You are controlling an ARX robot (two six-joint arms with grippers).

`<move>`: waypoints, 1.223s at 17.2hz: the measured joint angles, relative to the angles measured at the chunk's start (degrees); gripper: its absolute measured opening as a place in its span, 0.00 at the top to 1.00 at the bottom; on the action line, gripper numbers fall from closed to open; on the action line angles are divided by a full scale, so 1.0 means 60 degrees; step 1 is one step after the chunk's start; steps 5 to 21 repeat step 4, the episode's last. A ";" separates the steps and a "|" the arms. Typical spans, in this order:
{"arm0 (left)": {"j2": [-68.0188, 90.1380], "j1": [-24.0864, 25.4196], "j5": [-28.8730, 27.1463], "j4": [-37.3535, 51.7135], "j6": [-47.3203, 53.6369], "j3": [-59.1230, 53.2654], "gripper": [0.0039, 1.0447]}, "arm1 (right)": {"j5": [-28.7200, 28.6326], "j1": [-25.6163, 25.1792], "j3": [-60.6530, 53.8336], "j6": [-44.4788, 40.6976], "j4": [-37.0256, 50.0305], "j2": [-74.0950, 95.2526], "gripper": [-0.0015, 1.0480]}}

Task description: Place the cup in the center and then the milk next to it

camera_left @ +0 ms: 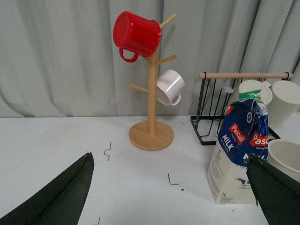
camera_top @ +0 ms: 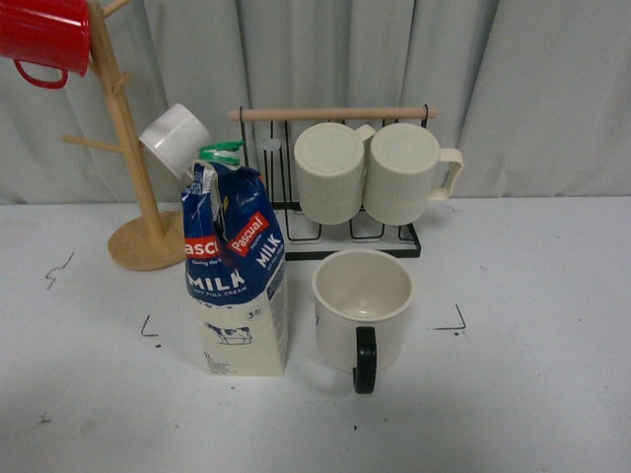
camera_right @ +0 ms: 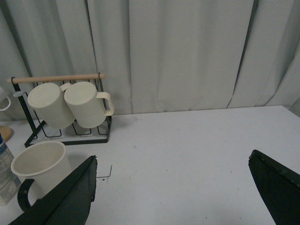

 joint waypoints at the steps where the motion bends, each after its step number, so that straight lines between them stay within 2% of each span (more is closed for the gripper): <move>1: 0.0000 0.0000 0.0000 0.0000 0.0000 0.0000 0.06 | 0.0004 0.0000 0.0000 0.0000 0.0000 0.0000 0.06; 21: 0.0000 0.0000 0.0000 0.0000 0.0000 0.0000 0.06 | 0.0000 0.0000 0.0000 0.0000 0.0000 0.0000 0.06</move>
